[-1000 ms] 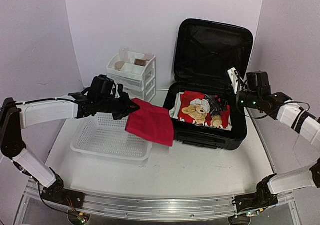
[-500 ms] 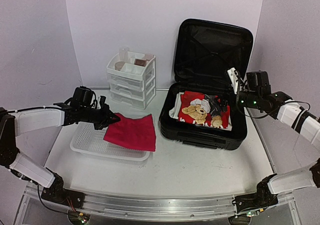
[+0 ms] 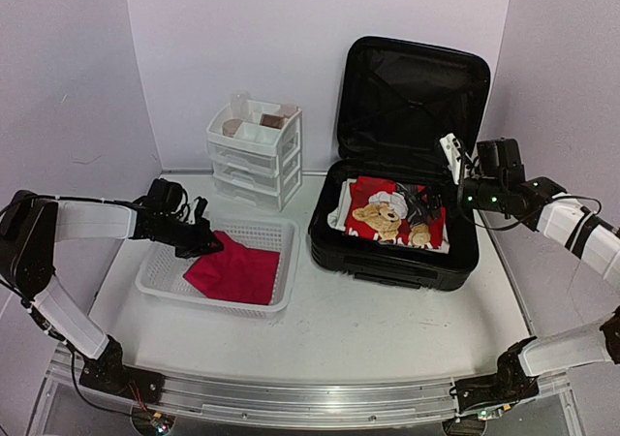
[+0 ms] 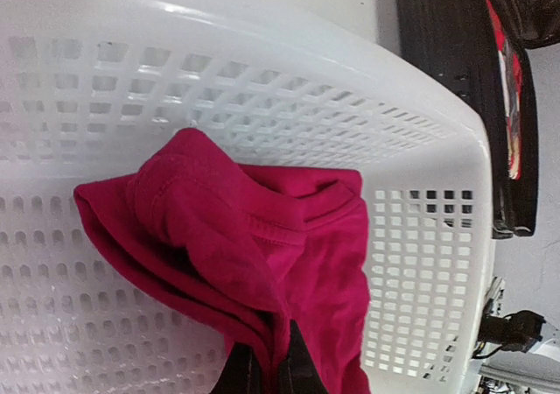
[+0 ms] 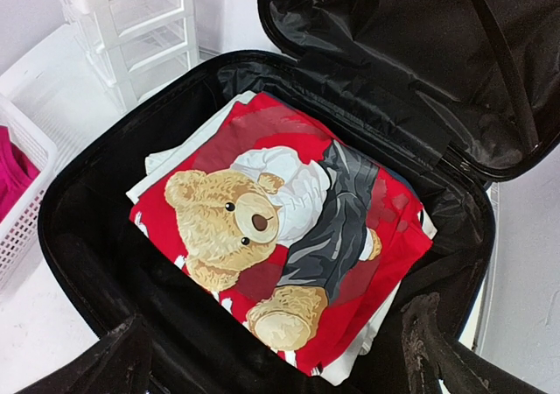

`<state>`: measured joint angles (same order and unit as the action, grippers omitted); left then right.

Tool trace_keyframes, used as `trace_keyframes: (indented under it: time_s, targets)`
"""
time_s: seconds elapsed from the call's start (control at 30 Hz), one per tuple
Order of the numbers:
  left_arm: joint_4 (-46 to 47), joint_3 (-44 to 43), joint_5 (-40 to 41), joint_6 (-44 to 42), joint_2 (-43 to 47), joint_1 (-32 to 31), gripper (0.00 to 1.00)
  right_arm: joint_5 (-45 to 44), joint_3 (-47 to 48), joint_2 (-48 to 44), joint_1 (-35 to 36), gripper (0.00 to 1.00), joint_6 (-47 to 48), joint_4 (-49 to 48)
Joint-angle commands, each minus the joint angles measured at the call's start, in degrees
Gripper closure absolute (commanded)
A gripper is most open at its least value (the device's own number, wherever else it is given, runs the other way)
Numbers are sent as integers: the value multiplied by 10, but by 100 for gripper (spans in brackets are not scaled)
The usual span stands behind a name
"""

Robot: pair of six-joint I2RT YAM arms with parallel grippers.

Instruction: Open, take out, and arrange the luggage

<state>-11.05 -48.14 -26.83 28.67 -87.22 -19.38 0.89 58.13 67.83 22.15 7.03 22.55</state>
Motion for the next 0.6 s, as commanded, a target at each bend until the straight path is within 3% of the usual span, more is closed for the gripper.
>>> trace_keyframes:
  time_s: [0.0,0.57]
  targets:
    - [9,-33,30,-57,-24,11,100,17,36,0,-1,2,3,-4]
    - [-14,18,139,-44,-2,23,100,24,43,16,-1,2,11,-8]
